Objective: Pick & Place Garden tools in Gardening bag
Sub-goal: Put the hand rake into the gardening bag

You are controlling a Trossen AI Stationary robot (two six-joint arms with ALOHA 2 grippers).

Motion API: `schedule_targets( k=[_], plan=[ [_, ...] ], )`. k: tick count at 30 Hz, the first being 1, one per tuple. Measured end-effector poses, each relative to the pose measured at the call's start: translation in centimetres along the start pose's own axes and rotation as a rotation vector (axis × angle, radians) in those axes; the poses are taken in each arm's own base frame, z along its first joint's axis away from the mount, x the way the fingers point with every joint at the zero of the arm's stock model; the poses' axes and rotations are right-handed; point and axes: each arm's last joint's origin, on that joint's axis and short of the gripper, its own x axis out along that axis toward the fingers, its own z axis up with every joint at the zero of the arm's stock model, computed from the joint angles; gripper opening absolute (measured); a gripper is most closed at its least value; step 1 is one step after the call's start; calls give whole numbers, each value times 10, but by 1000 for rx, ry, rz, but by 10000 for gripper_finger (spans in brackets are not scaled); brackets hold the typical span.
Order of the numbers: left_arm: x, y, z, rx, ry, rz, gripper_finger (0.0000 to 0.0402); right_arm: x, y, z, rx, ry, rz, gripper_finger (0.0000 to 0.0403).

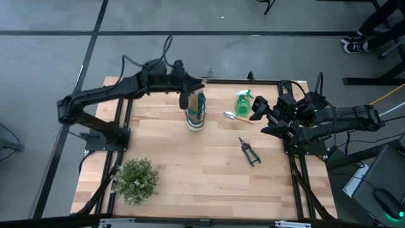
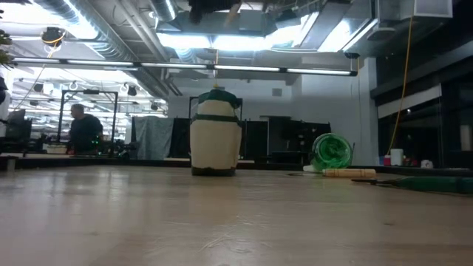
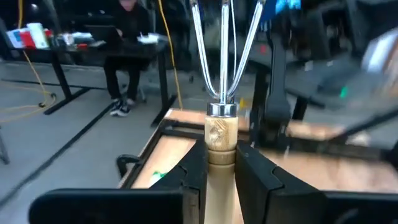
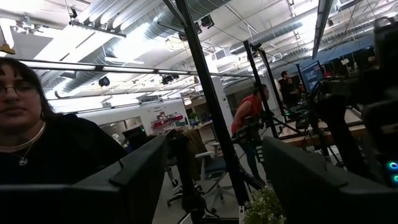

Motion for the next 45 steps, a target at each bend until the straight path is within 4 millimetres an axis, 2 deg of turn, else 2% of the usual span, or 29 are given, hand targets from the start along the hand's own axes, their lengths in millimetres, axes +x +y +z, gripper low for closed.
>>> schedule_targets(
  k=[4, 10, 15, 24, 33, 39, 45],
  plan=[
    [-3, 4, -38, -144, -77, 50, 48, 0, -1, -1, 2, 12, -7, 268],
    [-4, 5, -93, -284, -73, 106, 49, 0, -2, -4, -6, 36, -20, 268],
    [-5, 7, -120, -334, -61, 254, 49, -1, -5, -9, 16, 87, -51, 268],
    [-7, 7, -125, -354, -84, 291, 63, -2, -11, -14, 33, 93, -197, 268],
    [1, -4, -134, -347, -62, 327, 66, -2, -11, -14, 30, 90, -201, 268],
    [15, -4, -144, -345, -74, 330, 67, -2, -11, -14, 16, 91, -200, 268],
    [15, -4, -143, -319, -76, 329, 76, -2, -11, -14, 17, 91, -200, 268]
  ],
)
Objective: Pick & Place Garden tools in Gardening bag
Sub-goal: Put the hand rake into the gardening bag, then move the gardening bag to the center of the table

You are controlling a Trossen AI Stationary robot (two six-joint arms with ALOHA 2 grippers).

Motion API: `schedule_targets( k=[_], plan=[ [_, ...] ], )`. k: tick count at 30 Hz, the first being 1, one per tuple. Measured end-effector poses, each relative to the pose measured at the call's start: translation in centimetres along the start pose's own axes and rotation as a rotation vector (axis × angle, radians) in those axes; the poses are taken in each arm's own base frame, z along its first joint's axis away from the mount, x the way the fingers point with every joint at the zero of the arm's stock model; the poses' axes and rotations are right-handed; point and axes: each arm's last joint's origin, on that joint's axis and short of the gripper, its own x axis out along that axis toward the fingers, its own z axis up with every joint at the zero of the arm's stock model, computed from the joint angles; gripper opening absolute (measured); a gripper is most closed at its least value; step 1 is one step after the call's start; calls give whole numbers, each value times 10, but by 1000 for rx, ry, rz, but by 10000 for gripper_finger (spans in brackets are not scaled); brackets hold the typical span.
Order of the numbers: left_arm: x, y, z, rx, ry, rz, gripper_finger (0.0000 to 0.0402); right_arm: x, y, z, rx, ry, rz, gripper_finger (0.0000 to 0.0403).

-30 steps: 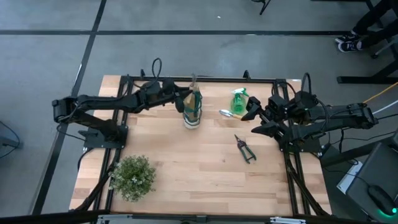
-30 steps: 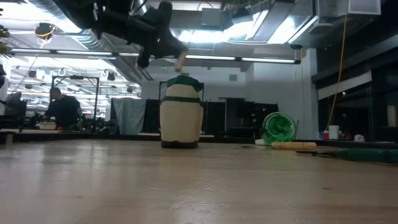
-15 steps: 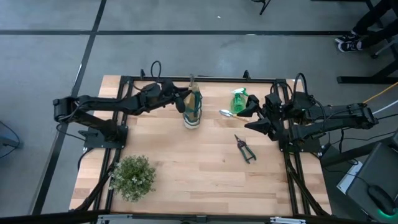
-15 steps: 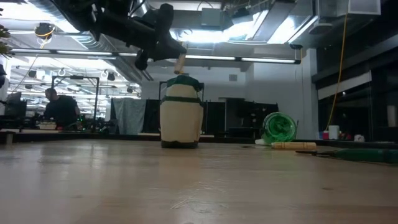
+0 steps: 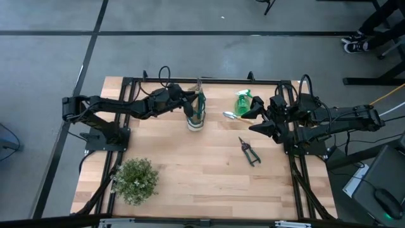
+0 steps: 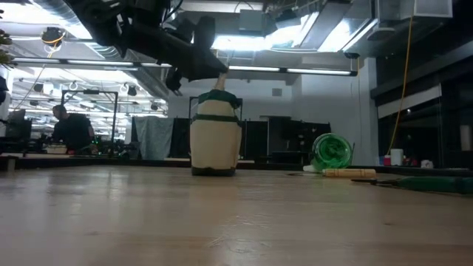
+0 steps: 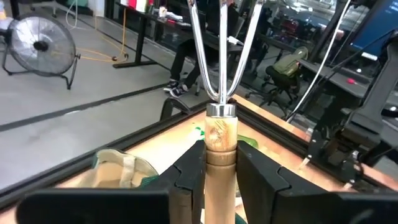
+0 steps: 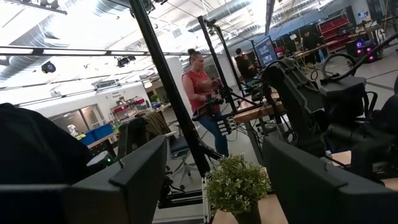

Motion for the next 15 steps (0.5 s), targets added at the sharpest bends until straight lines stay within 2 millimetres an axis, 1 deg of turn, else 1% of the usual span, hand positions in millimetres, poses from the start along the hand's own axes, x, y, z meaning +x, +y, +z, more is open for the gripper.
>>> schedule_targets(
  k=[5, 15],
  plan=[
    [0, 1, 1, 1, -13, 28, 94, 0, 0, 0, 1, 2, -1, 268],
    [-1, -3, 0, -34, -8, 15, 129, 0, 0, 0, 2, 2, -1, 268]
  ],
)
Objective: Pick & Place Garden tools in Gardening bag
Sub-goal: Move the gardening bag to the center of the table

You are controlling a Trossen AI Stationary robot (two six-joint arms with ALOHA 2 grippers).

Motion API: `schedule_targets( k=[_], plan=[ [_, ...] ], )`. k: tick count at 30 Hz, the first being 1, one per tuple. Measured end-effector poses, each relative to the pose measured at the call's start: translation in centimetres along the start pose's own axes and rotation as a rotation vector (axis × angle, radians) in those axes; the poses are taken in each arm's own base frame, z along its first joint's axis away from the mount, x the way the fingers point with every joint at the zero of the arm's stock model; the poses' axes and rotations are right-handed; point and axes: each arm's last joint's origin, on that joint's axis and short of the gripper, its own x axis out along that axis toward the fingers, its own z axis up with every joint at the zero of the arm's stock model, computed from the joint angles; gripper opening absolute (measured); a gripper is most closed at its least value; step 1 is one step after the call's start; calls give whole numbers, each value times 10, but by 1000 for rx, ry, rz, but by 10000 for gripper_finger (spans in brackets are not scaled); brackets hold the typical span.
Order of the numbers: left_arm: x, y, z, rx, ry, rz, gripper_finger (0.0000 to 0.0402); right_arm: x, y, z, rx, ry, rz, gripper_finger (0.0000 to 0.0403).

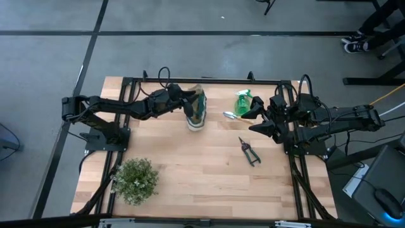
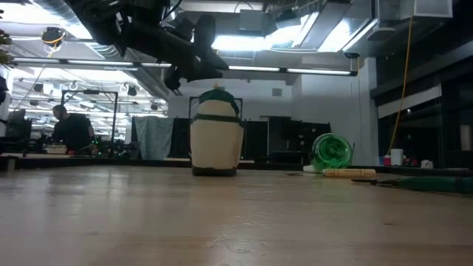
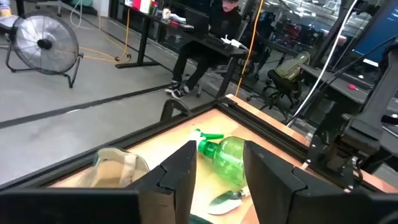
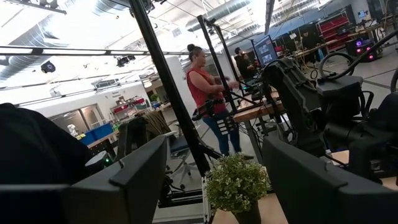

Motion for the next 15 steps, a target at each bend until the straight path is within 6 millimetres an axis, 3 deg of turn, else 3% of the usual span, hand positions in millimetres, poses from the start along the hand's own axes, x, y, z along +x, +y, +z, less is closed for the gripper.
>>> schedule_targets(
  k=[10, 15],
  plan=[
    [-2, -4, 2, 3, 19, -82, 135, 0, -1, 0, 33, -14, -26, 268],
    [-8, -7, 10, 100, 10, -173, 134, 0, -5, -2, 61, -15, -114, 268]
  ],
)
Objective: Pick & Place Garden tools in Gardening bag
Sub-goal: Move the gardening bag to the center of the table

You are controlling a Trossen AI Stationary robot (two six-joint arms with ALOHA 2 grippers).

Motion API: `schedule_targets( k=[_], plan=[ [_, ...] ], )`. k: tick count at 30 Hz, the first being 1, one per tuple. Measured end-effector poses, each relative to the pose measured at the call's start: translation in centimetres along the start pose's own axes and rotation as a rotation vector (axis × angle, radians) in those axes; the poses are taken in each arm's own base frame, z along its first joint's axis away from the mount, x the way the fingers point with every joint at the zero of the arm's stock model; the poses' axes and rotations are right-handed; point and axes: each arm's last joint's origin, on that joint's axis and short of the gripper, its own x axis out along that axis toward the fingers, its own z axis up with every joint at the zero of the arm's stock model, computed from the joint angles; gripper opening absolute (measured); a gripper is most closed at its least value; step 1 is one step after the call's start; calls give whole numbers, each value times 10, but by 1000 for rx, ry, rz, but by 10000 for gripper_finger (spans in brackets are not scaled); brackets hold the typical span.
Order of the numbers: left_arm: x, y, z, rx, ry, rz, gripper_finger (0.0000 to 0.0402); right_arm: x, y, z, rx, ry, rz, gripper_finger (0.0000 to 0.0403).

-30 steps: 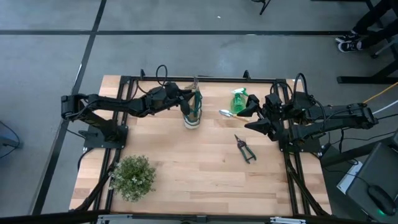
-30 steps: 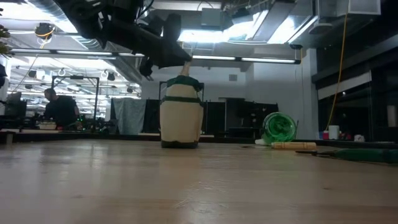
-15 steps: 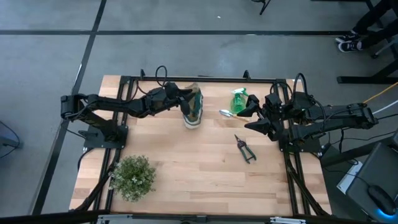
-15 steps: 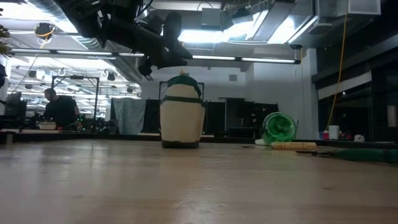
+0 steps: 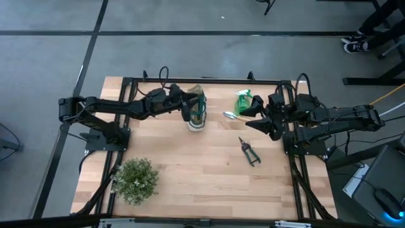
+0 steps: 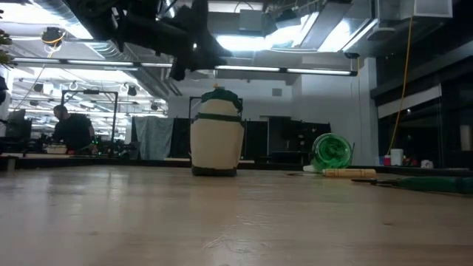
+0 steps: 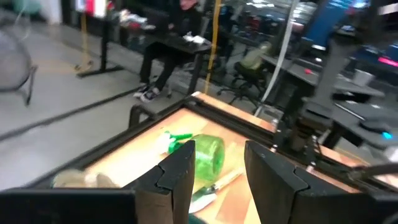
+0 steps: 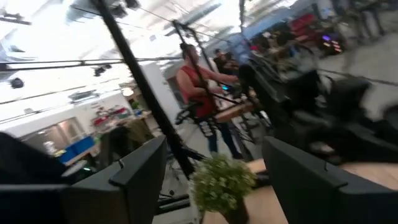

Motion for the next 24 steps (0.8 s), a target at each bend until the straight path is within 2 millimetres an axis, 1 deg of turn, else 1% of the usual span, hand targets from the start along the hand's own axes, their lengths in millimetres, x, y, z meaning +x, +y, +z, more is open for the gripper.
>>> schedule_targets(
  k=[3, 7, 9, 13, 15, 18, 21, 24],
  plan=[
    [-6, -2, 8, 59, -22, -40, 134, 2, -5, -5, 19, 28, -71, 268],
    [-14, -4, 16, 95, -34, -59, 134, 6, -14, -17, 31, 102, -182, 268],
    [-17, -5, 20, 101, 13, -49, 134, 8, -19, -25, 37, 163, -234, 268],
    [-18, -9, 30, 152, 202, -49, 133, 10, -28, -38, 55, 253, -317, 268],
    [-19, -11, 36, 196, 302, -39, 132, 12, -31, -42, 67, 280, -337, 268],
    [-15, -14, 44, 257, 400, -32, 130, 16, -35, -47, 73, 303, -351, 268],
    [-9, -16, 50, 331, 428, -42, 129, 21, -39, -52, 67, 326, -366, 268],
    [-2, -19, 47, 413, 456, -88, 129, 25, -44, -57, 59, 346, -386, 268]
  ],
)
